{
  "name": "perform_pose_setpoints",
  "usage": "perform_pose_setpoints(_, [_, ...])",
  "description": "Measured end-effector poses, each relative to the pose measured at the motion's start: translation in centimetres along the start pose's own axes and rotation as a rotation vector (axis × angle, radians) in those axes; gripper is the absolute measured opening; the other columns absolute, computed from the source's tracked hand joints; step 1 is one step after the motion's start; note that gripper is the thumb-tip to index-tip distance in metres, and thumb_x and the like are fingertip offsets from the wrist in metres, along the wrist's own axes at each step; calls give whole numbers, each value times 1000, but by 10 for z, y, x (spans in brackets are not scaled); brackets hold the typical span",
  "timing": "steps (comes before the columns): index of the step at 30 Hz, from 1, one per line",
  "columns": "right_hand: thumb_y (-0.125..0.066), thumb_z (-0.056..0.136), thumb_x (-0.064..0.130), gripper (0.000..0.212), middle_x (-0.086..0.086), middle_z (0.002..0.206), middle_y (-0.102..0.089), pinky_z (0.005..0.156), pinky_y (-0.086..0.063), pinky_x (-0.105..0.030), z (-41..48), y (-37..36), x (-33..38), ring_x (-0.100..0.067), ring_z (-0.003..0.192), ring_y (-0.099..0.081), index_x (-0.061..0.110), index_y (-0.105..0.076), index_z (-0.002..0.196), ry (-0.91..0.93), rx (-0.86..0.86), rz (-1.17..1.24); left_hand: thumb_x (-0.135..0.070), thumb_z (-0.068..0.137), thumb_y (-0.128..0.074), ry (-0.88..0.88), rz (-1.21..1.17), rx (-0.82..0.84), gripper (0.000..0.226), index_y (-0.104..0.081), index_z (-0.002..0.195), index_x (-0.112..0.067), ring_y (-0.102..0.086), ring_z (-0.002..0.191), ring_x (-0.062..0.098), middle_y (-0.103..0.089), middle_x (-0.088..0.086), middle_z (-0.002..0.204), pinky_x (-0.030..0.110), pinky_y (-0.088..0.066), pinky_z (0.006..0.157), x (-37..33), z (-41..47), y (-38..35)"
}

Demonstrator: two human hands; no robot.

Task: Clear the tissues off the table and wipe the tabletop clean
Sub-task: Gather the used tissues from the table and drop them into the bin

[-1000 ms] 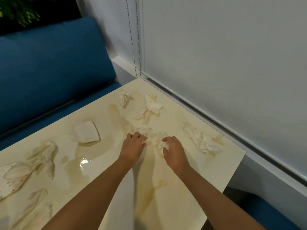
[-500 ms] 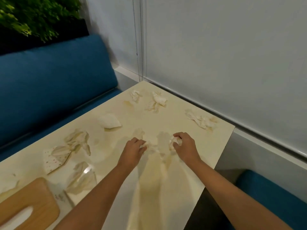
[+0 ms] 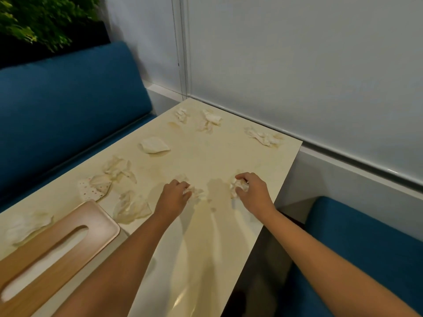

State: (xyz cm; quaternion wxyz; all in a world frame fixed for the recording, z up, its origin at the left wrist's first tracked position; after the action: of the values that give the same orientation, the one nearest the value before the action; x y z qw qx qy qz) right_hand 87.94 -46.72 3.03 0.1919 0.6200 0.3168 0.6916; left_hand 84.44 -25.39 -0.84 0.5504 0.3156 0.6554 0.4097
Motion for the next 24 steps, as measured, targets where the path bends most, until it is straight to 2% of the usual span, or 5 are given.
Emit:
perform_pose_setpoints(3, [-56,87,3,28,-8,117,-56,81,-30,-9,-2,0,3,-19,108,-52,8,-57,115,9,-9,25,-27,94,-51,20,90,41,31,-58,120,-11,-36,123,29,-43,12,131,30,-29,99,10,11,-6])
perform_pose_setpoints(7, [-56,88,3,29,-6,118,-56,89,-37,-18,2,-2,2,-18,109,-52,10,-57,116,16,-10,52,-25,94,-51,60,96,136,30,-60,121,-12,-15,139,34,-20,17,152,36,-21,109,17,30,-19])
perform_pose_setpoints(11, [-57,88,4,29,-5,116,-56,82,-30,-8,9,-6,-6,-16,106,-51,10,-57,116,12,-8,59,-21,92,-54,14,110,146,25,-64,111,-9,-47,115,33,-53,15,122,35,-36,92,18,42,-31])
perform_pose_setpoints(18, [-56,89,6,29,-2,117,-55,79,-29,-7,4,-2,-29,-14,107,-50,12,-57,117,-70,8,62,-9,92,-51,1,-4,14,26,-63,115,-3,-53,99,31,-58,17,100,27,-33,75,3,38,-28])
perform_pose_setpoints(24, [-58,87,5,28,-4,117,-57,86,-32,-12,-28,30,-45,-12,105,-50,10,-58,115,-94,-39,35,-10,90,-57,-81,-225,29,21,-65,109,-7,-57,97,23,-64,12,104,17,-31,73,-58,7,-28])
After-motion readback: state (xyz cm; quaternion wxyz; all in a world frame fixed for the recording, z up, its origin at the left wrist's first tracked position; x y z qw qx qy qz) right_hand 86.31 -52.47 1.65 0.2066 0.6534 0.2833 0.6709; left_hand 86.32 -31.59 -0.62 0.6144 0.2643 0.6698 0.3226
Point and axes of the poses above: each hand's wrist, its own z-axis towards the middle knuckle, its own y-axis out of the back of the hand, x = y × z, the point moved 8 cm from there along z, towards the middle knuckle
